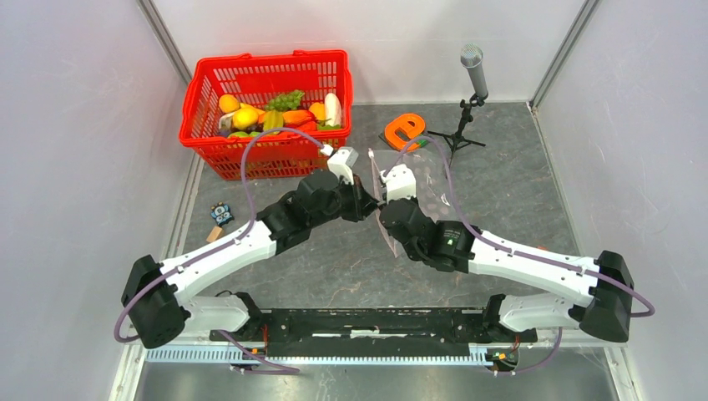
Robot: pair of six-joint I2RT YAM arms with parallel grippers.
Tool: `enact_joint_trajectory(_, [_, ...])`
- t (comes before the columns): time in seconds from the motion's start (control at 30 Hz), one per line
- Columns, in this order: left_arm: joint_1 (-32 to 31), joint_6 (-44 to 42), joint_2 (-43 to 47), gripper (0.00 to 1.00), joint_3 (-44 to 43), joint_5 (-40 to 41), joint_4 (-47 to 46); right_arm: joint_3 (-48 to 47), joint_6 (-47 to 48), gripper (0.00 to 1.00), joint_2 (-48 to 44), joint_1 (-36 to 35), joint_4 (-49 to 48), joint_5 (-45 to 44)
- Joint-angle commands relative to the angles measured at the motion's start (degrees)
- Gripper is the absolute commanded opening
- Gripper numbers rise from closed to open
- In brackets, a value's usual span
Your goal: Place the food in the zip-top bag and seal the zipper
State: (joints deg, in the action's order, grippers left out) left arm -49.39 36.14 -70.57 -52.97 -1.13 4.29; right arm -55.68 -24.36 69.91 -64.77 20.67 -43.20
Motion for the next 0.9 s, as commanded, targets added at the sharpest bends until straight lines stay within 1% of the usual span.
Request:
enact_joint_trajectory(0.0, [-0.45, 0.06, 2.06, 0.02, -1.22, 4.44, 1.90, -1.04, -0.42, 0.02, -1.81, -0.18, 1.38, -4.78])
enact_joint_trajectory(0.03, [-0.38, -0.49, 2.09, 0.02, -1.56, 6.34, 3.51, -1.35, -0.47, 0.00, -2.48, -0.20, 2.24, -5.56])
enact_joint_trajectory(0.13, [-0.23, -3.04, 2.54, 0.02, -2.43, 12.50, 8.25, -1.79, 0.72, 0.00, -4.64, -0.20, 4.93, -8.33])
enact_joint_trajectory(0.2, [0.12, -4.02, 2.91, 0.02, -2.90, 14.96, 10.68, -3.82, 0.45, 0.00, -5.34, -0.18, 10.96, -12.22])
enact_joint_trajectory(0.27, [0.25, -4.72, 2.72, 0.02, -3.85, 14.06, 11.04, -5.86, -0.50, 0.00, -6.24, -0.17, 16.61, -14.94])
enact_joint_trajectory(0.4, [0.25, -5.47, -0.21, 0.02, -7.10, 11.02, 11.72, -8.51, -0.08, 0.00, -9.34, -0.18, 23.97, -14.53])
enact_joint_trajectory(0.53, [0.24, -6.92, -4.05, 0.02, -10.49, 5.79, 11.06, -12.90, -0.66, 0.00, -10.66, -0.18, 29.81, -10.72])
enact_joint_trajectory(0.6, [0.25, -8.13, -5.46, 0.02, -12.66, 5.26, 12.36, -14.80, -0.14, 0.00, -10.13, -0.22, 31.33, -8.60])
enact_joint_trajectory(0.67, [0.27, -9.25, -6.18, 0.04, -14.17, 2.57, 12.30, -15.78, 1.08, 0.00, -7.92, -0.19, 32.25, -7.31])
enact_joint_trajectory(0.7, [0.30, -9.59, -6.22, 0.10, -14.58, 1.49, 11.76, -16.57, 0.44, 0.00, -6.68, -0.18, 33.07, -8.35])
enact_joint_trajectory(0.73, [0.26, -9.80, -6.13, 0.21, -14.82, -0.26, 11.33, -16.91, -0.46, 0.00, -5.08, -0.19, 33.26, -9.75])
enact_joint_trajectory(0.77, [0.25, -9.98, -5.93, 0.33, -15.09, -0.82, 11.18, -16.58, -0.35, 0.00, -4.17, -0.18, 32.15, -9.99])
enact_joint_trajectory(0.83, [0.34, -10.83, -5.03, 0.50, -15.60, -0.01, 11.77, -15.65, 0.68, 0.00, -2.92, 0.04, 28.53, -10.24])
enact_joint_trajectory(0.87, [0.41, -11.39, -4.40, 0.63, -15.87, 0.89, 12.47, -15.07, 1.09, 0.00, -2.47, 0.43, 26.51, -10.29])
